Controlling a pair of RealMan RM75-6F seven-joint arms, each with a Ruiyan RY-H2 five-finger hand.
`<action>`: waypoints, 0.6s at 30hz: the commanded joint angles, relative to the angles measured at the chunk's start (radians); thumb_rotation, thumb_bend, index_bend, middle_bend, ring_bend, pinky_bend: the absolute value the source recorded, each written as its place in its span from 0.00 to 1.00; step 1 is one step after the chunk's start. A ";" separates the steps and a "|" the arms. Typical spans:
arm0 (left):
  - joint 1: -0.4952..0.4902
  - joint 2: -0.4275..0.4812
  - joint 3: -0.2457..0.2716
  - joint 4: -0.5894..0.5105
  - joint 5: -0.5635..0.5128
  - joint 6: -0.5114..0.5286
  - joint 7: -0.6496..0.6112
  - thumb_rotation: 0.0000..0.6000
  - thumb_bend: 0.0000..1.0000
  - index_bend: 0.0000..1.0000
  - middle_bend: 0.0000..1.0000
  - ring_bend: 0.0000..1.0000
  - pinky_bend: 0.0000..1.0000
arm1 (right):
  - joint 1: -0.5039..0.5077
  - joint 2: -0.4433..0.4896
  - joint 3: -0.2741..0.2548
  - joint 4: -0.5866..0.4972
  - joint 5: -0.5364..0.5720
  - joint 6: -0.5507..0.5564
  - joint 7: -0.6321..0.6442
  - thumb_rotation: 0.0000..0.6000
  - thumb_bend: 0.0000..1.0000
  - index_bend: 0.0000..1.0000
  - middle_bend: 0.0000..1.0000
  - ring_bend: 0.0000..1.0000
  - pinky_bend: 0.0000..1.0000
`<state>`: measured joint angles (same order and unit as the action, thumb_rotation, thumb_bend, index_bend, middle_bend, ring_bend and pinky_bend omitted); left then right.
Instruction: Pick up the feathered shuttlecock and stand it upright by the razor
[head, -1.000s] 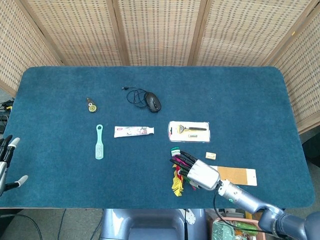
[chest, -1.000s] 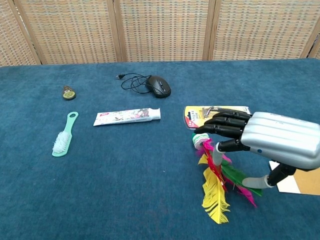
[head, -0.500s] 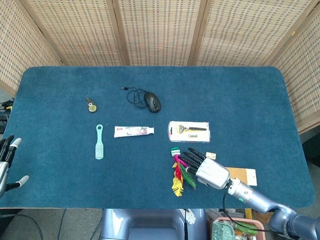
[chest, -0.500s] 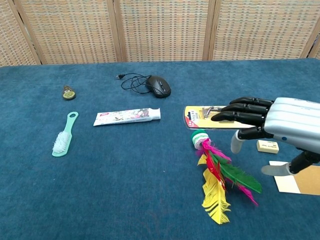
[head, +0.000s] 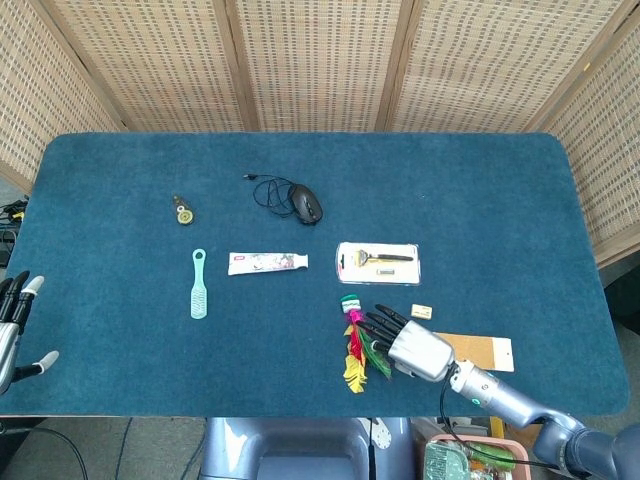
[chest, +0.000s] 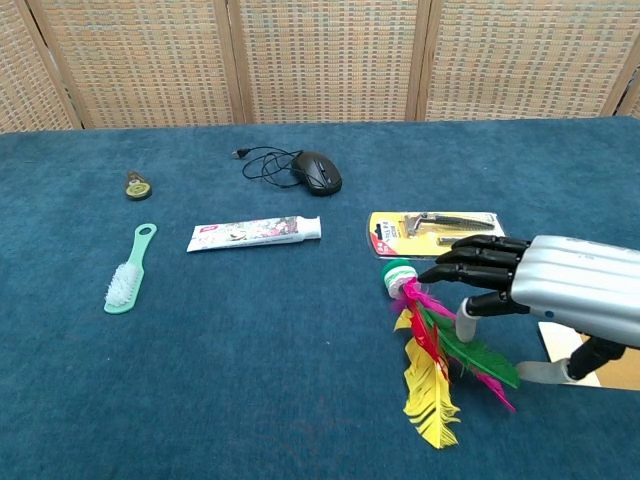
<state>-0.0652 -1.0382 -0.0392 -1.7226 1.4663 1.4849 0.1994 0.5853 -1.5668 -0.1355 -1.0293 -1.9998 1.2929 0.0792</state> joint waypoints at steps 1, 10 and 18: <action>-0.001 0.001 -0.001 0.001 -0.002 -0.001 -0.002 1.00 0.00 0.00 0.00 0.00 0.00 | 0.005 -0.011 -0.002 -0.001 0.005 0.001 0.011 1.00 0.28 0.42 0.06 0.00 0.01; -0.002 0.001 0.001 0.000 -0.001 -0.001 -0.002 1.00 0.00 0.00 0.00 0.00 0.00 | 0.006 -0.046 0.001 0.022 0.019 0.034 0.026 1.00 0.32 0.47 0.08 0.00 0.03; -0.003 0.001 0.002 -0.001 -0.002 -0.003 -0.001 1.00 0.00 0.00 0.00 0.00 0.00 | 0.008 -0.060 -0.001 0.044 0.032 0.047 0.034 1.00 0.41 0.55 0.10 0.00 0.04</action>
<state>-0.0676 -1.0374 -0.0377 -1.7241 1.4639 1.4818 0.1980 0.5928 -1.6257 -0.1358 -0.9866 -1.9685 1.3388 0.1123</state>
